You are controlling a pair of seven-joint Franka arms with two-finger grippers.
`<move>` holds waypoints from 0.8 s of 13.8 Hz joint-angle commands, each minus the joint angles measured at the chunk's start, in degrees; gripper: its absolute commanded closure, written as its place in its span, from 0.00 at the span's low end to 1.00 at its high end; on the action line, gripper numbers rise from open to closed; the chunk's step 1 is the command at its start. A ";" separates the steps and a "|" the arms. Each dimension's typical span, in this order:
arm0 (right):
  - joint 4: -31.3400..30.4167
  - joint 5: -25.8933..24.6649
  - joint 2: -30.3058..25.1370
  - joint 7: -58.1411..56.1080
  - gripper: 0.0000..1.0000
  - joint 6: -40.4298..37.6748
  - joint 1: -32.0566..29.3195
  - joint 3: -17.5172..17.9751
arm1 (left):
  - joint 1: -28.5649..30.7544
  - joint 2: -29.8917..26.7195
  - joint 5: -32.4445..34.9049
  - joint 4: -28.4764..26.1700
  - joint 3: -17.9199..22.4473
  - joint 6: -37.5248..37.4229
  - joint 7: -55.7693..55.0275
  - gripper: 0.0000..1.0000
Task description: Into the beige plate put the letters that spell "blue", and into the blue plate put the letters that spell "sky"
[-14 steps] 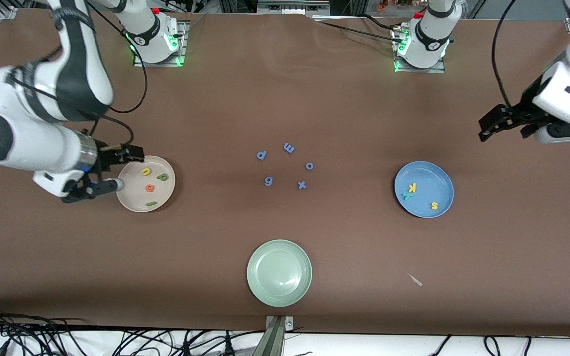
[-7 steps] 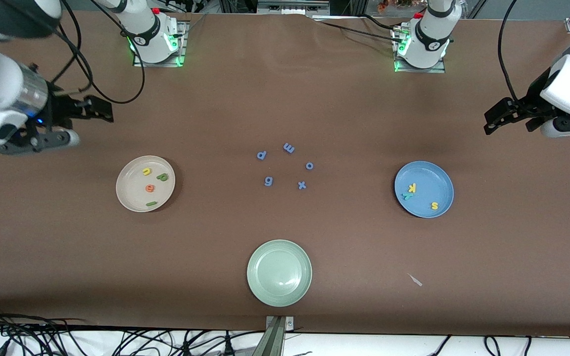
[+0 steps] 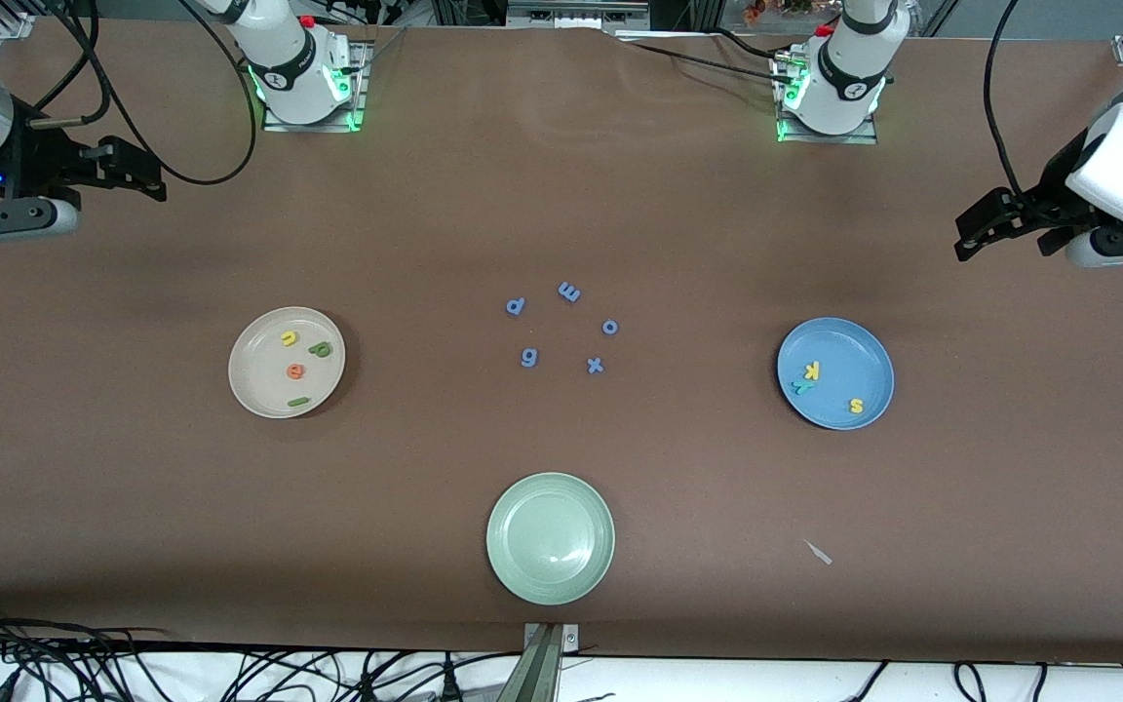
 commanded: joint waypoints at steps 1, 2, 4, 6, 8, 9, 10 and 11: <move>-4.37 -0.92 -3.84 0.81 0.00 2.04 -0.79 1.53 | -0.41 0.46 1.02 1.27 0.08 -1.19 1.86 0.00; -3.58 -0.92 -3.40 0.81 0.00 1.77 -0.79 1.44 | -0.32 0.46 1.02 1.27 0.16 -1.19 2.39 0.00; -2.96 -0.92 -2.87 0.64 0.00 1.69 -0.79 1.44 | -0.32 0.37 1.02 1.27 0.17 -1.10 3.71 0.00; -2.70 -0.92 -2.78 0.55 0.00 1.25 -0.61 1.53 | -0.41 0.46 1.10 1.53 0.08 -1.10 3.98 0.00; -2.69 -0.92 -2.78 0.64 0.00 1.24 -0.78 1.53 | -0.41 0.72 1.10 1.88 0.16 -1.10 4.06 0.00; -2.78 -0.92 -2.87 0.72 0.00 1.33 -0.79 1.44 | -0.41 0.72 1.10 1.88 0.08 -1.19 4.06 0.00; -2.69 -1.01 -2.87 0.81 0.00 1.33 -0.79 1.44 | -0.32 0.72 1.10 1.88 0.16 -1.19 4.06 0.00; -2.69 -1.01 -2.87 0.90 0.00 1.33 -0.79 1.44 | -0.32 0.72 1.10 1.80 0.17 -1.27 4.06 0.00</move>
